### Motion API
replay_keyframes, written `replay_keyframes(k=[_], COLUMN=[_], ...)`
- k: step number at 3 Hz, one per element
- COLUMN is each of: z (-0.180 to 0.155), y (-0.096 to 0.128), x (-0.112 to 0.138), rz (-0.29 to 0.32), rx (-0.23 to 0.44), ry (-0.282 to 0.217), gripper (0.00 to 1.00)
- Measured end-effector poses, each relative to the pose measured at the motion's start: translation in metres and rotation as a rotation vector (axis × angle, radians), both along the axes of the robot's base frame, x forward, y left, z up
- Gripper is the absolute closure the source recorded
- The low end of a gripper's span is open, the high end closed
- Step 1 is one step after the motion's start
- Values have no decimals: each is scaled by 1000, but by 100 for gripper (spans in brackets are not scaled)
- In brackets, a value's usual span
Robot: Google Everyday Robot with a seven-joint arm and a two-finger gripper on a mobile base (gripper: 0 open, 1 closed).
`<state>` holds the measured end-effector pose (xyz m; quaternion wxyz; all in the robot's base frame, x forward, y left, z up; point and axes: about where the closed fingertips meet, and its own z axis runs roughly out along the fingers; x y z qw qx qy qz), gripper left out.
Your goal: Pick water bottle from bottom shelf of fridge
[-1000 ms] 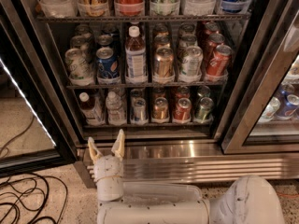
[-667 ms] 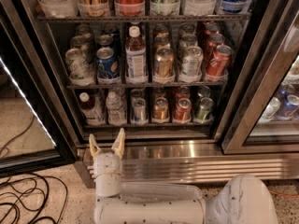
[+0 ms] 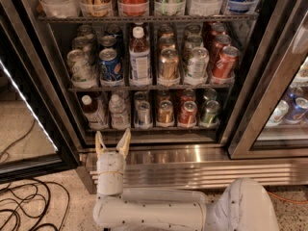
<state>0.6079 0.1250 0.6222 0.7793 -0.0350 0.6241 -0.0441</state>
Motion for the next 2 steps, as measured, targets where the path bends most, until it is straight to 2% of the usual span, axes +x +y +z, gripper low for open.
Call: replay_keyframes(k=[2], z=[2], y=[-5], x=[29], rz=[-17], rx=[3], ry=[11], gripper=[30])
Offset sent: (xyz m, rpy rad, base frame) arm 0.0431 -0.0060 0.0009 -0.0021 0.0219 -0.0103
